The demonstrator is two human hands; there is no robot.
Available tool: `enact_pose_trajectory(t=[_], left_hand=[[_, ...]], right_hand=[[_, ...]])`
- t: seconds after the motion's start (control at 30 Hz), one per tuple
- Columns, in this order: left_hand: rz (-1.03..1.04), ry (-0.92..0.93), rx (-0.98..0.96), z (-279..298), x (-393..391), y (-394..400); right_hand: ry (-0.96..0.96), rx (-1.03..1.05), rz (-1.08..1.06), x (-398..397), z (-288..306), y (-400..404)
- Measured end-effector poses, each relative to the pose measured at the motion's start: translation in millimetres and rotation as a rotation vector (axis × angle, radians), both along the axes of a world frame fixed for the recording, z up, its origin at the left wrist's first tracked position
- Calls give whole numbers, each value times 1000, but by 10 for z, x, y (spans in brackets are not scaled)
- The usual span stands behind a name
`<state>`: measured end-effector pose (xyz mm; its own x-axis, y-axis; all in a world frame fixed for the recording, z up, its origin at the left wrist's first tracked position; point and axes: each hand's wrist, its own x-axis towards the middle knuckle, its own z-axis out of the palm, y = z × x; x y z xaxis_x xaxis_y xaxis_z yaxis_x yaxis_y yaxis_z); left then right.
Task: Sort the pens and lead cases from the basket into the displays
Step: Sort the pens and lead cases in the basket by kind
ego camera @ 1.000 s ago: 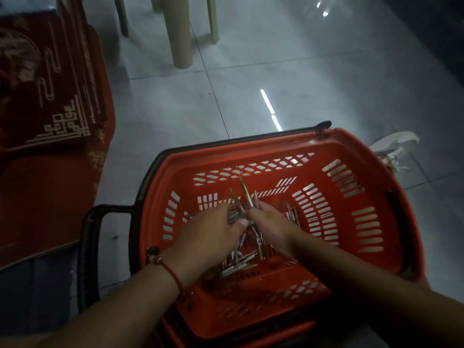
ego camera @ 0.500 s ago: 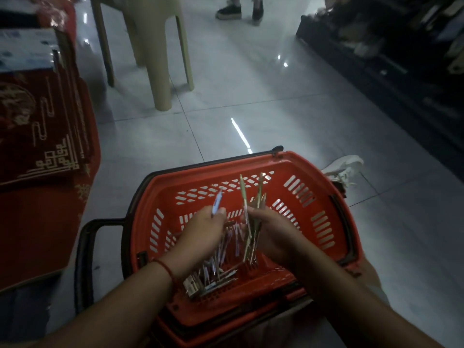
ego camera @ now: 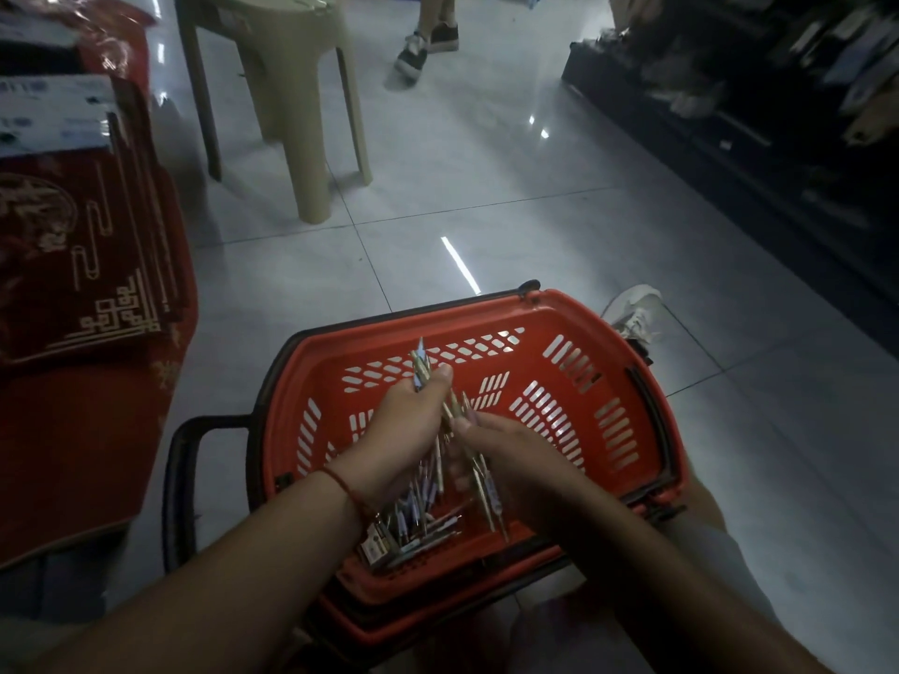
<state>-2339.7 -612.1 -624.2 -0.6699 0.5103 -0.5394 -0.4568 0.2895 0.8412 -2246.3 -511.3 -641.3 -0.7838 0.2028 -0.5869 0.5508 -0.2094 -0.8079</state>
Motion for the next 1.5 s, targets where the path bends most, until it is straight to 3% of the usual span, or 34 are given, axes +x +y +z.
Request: enact_pose_trajectory(t=[0.13, 0.3, 0.4, 0.53, 0.77, 0.87, 1.0, 1.2, 1.27, 1.33, 1.43, 1.5], left_hand=[[76, 22, -10, -60, -59, 17], [91, 22, 3, -114, -68, 45], [25, 77, -10, -120, -39, 67], [-209, 176, -60, -166, 92, 76], [-310, 46, 18, -186, 22, 104], [-299, 82, -17, -185, -80, 116], [-261, 151, -130, -322, -157, 103], [-354, 111, -301, -637, -108, 95], [-477, 280, -421, -778, -70, 59], [-593, 589, -524, -881, -37, 9], [-670, 895, -542, -880, 5, -21], [-689, 1040, -557, -874, 16, -8]], right_hand=[[47, -379, -232, 58, -135, 52], [-8, -316, -404, 74, -174, 184], [-14, -310, -415, 70, -147, 281], [-3, -347, -360, -13, -95, 330], [-216, -518, -246, -297, 54, 459], [-179, -335, -235, -382, 21, 649], [-142, 240, -285, -370, 0, 1007], [-184, 572, -116, -219, -287, 1353], [-283, 471, -96, -181, -451, 1435], [-429, 374, -26, -185, -631, 1471], [-634, 421, 144, -224, -898, 1456], [-682, 370, 135, -265, -1100, 1446]])
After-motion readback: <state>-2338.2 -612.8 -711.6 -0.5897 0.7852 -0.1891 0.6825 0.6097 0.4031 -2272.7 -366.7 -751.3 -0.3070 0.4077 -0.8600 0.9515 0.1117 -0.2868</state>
